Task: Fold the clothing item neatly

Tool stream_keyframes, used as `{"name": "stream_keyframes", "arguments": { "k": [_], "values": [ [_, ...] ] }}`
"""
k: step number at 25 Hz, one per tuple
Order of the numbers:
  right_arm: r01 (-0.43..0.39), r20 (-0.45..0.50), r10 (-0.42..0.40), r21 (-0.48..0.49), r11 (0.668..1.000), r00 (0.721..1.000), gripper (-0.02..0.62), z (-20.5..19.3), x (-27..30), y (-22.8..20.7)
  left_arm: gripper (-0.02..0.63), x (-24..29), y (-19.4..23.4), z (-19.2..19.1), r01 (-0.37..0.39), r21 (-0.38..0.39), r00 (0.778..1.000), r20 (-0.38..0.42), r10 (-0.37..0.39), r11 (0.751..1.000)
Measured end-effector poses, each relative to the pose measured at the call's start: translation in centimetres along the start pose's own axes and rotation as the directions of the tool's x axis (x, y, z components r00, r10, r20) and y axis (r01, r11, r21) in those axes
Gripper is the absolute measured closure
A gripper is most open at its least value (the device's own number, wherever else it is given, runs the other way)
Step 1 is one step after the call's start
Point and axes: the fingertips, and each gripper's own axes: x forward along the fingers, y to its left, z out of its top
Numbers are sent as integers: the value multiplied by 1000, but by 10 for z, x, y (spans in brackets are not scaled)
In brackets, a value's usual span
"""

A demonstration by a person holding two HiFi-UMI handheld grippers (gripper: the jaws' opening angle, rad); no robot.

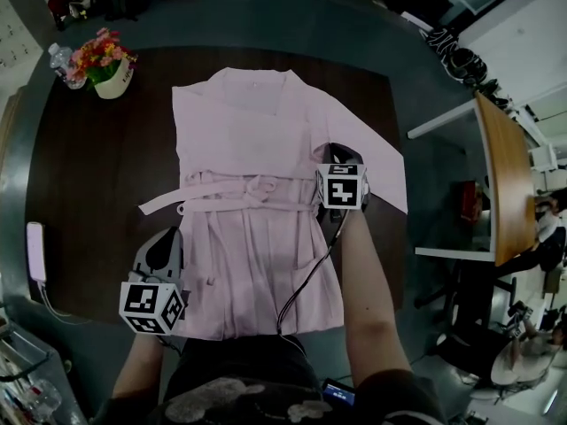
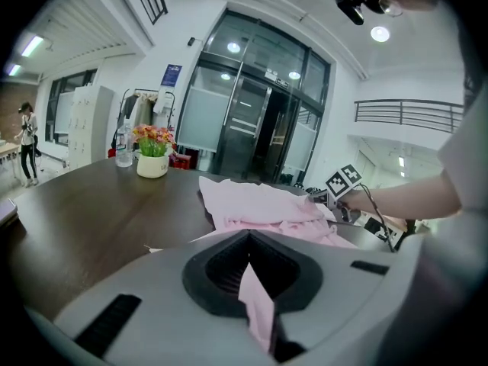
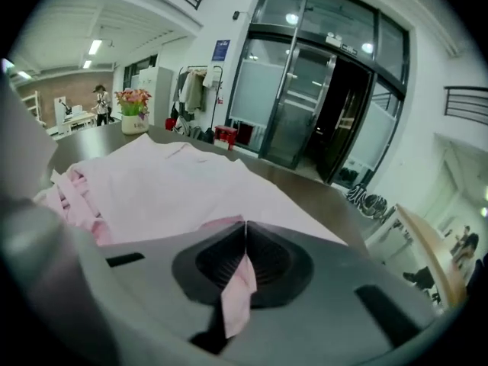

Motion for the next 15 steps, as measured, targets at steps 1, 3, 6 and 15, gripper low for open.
{"name": "stream_keyframes", "arguments": {
  "k": [1,3,6,15],
  "values": [
    [15,6,-15,14,1000,1000,598,2,-3,-8,595,2,0,0,6,-1,1000,-3,-6,1000],
    [40,1,-40,29,999,999,598,0,-4,-26,595,5,-4,1,13,0,1000,-2,-13,1000],
    [45,-20,-44,39,998,999,598,-10,8,-44,596,7,-10,4,-2,10,1000,5,2,1000],
    [42,82,-57,178,983,995,594,-23,8,-82,595,1,-46,12,-173,59,984,51,170,983]
  ]
}}
